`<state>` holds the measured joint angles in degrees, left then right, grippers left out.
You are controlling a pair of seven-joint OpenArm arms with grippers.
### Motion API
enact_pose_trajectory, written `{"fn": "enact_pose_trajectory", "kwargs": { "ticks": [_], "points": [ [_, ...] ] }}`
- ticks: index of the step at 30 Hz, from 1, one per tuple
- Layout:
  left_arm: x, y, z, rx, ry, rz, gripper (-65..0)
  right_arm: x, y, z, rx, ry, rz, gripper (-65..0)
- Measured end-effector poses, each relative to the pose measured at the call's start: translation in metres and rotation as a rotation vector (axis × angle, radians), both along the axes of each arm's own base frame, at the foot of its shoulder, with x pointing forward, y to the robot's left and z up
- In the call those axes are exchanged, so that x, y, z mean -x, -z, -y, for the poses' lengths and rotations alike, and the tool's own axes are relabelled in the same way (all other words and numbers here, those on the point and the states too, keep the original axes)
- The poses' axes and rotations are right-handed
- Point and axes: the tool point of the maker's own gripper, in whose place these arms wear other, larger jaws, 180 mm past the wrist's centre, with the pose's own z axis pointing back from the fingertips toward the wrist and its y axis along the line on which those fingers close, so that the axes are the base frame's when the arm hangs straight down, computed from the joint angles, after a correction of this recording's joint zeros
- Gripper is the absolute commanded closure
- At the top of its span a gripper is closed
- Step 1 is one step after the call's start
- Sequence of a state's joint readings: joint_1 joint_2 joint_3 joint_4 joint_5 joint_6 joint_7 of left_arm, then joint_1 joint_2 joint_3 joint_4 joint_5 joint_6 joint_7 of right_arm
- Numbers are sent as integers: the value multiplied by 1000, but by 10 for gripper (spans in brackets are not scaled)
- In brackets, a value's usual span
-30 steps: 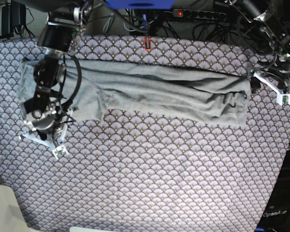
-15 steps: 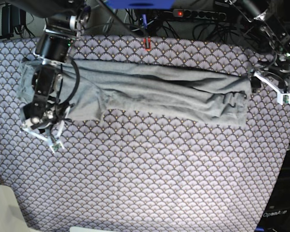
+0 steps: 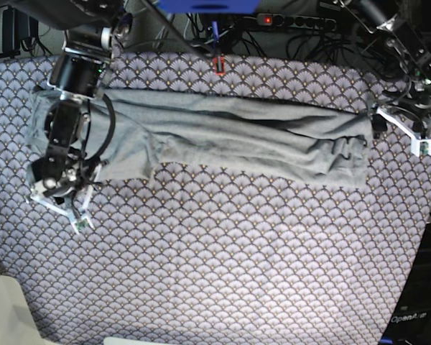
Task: Fold the T-shirt properly
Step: 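Push the grasped sleeve fabric toward the folded body with the right gripper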
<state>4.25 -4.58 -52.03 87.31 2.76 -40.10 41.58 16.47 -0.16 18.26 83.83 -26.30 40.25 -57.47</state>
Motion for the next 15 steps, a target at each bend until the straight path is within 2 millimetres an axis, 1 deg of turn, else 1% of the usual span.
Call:
{"fn": "enact_pose_trajectory", "kwargs": {
  "ticks": [2, 5, 9, 12, 15],
  "points": [
    [0, 0, 0, 0, -1, 0, -619, 0, 0, -1, -3, 2, -5, 0],
    [0, 0, 0, 0, -1, 0, -619, 6, 2, 5, 12, 25, -41, 0],
    [0, 0, 0, 0, -1, 0, -619, 5, 1, 4, 14, 19, -40, -4],
    [0, 0, 0, -1, -1, 0, -619, 5, 2, 3, 12, 19, -40, -78],
    [1, 0, -1, -1, -1, -3, -619, 6, 2, 4, 12, 19, -40, -193]
  ]
}}
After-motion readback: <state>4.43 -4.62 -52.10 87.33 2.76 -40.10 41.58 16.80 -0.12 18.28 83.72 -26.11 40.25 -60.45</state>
